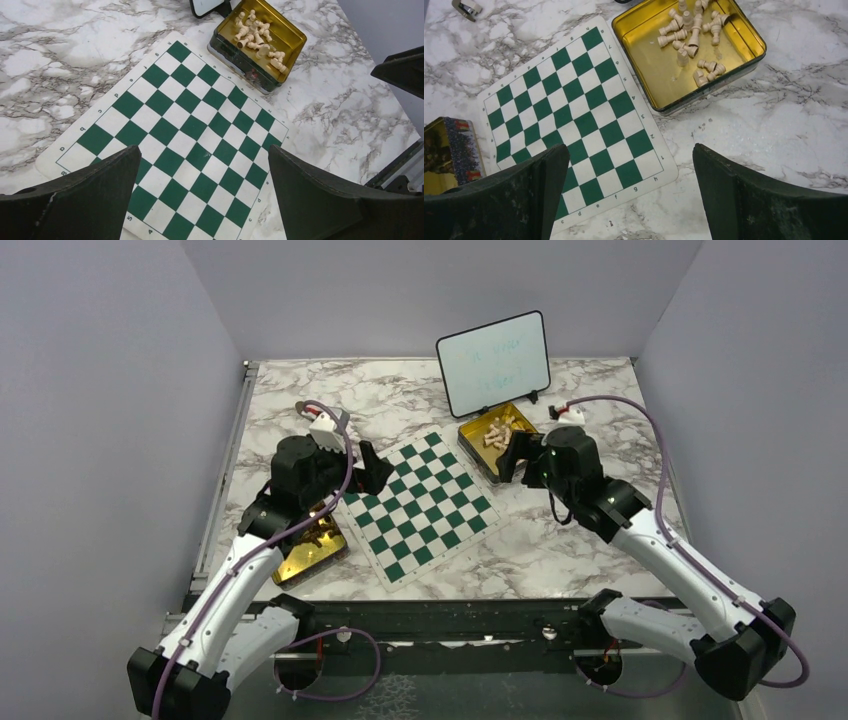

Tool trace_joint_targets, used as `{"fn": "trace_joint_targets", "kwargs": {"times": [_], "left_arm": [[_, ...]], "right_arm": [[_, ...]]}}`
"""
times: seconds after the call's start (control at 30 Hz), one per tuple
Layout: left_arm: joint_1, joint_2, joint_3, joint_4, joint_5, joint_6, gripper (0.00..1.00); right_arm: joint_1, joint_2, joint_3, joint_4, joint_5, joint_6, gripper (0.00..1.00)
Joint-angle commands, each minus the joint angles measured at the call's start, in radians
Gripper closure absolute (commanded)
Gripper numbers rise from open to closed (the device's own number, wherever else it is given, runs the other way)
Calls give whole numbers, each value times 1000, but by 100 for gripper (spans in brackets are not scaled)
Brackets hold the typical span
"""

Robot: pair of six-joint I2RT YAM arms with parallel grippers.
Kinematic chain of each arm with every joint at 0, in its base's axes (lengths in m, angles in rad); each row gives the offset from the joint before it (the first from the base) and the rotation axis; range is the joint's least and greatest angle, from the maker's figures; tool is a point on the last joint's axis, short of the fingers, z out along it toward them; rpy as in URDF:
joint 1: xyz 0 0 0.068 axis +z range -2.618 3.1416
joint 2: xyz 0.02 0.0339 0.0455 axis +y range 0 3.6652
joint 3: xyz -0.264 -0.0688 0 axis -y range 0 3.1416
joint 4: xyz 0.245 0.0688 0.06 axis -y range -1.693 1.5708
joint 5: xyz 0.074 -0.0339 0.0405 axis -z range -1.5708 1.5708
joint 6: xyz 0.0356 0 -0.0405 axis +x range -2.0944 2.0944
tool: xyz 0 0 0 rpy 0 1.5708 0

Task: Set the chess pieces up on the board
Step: Pick up the chess piece from the storage box.

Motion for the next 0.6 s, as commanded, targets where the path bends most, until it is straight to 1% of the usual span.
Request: {"fn": "trace_joint_targets", "kwargs": {"times": [0.0, 0.07, 0.1, 0.13, 0.2, 0.27, 0.43, 0.57], "left_arm": [[4, -42, -26, -10, -78, 22, 1], [2, -50, -23, -18, -88, 26, 1], [1, -55, -20, -21, -88, 27, 1], [0, -59, -18, -26, -87, 27, 1], [-2, -69, -20, -30, -88, 23, 1], [-3, -80, -28, -35, -94, 21, 1], [-8, -98, -39, -41, -138, 36, 1], [-12, -106, -36, -41, -180, 50, 1]], "right_arm": [[5, 88, 55, 94, 39, -78, 2], [5, 154, 83, 100, 65, -91, 4], [6, 189, 97, 99, 77, -97, 7], [5, 223, 113, 104, 84, -110, 12], [5, 285, 137, 130, 100, -134, 26], [4, 341, 155, 169, 103, -162, 38], [-2, 490, 239, 239, 99, -229, 58], [-40, 621, 324, 259, 89, -269, 64]]}}
